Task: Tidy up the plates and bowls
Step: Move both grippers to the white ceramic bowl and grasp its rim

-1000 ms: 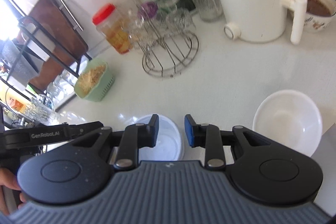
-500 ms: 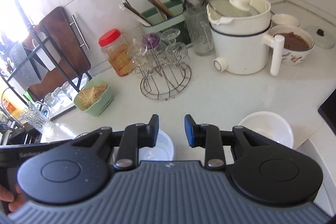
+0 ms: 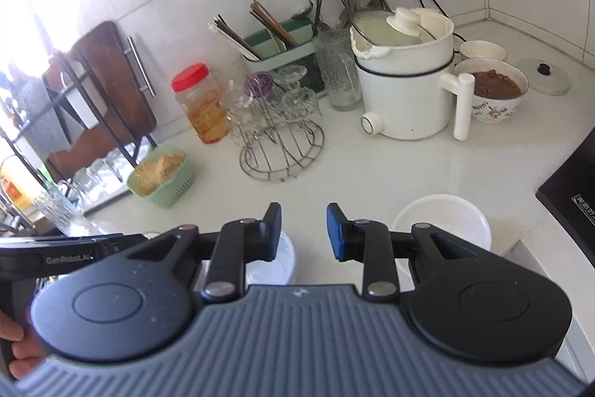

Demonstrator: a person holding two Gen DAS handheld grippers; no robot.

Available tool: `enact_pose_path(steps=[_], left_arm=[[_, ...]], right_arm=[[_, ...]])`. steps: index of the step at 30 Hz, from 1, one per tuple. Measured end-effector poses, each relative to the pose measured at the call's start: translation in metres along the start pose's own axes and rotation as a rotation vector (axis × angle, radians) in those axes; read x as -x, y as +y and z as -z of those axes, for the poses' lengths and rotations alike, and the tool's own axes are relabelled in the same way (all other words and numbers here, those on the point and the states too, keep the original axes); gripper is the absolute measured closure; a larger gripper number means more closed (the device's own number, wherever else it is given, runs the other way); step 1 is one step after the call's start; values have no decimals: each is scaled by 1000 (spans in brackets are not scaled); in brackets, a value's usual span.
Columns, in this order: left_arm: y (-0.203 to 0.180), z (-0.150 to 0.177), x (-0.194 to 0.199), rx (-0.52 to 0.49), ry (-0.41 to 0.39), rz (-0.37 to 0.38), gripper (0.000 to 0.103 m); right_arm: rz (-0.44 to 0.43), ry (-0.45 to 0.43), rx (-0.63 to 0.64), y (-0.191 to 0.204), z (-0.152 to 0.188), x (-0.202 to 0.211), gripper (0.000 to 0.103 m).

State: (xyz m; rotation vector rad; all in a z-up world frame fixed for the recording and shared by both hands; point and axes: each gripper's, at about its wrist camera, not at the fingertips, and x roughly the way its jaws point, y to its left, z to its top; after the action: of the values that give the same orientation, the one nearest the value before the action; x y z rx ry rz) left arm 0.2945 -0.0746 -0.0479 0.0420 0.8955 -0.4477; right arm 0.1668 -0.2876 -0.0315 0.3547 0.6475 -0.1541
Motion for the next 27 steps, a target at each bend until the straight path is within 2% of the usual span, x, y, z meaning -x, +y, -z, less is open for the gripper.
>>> enact_pose_path(steps=[8,14,20,22,25,27], left_arm=[[-26,-2,-11,-25,21,40,66],[-55,-9,-20,-101,28,31,66],[-83,-14,-37,-147,44,72,65],[-92,-15,-46,-162,45,93,59],[-106,-12,-60,-213,33,76,52],[-112,-11,-73,-217,55,103,46]], right_arm=[[69,-10,4,-20,7,6,72],[125,-12,-12,-41,15,10,72],[201,-11,-48,-65,28,10,72],[216,-12,-60,-73,32,9,72],[228,5,-63,-81,38,3,72],[236,5,-52,-83,41,0,72]])
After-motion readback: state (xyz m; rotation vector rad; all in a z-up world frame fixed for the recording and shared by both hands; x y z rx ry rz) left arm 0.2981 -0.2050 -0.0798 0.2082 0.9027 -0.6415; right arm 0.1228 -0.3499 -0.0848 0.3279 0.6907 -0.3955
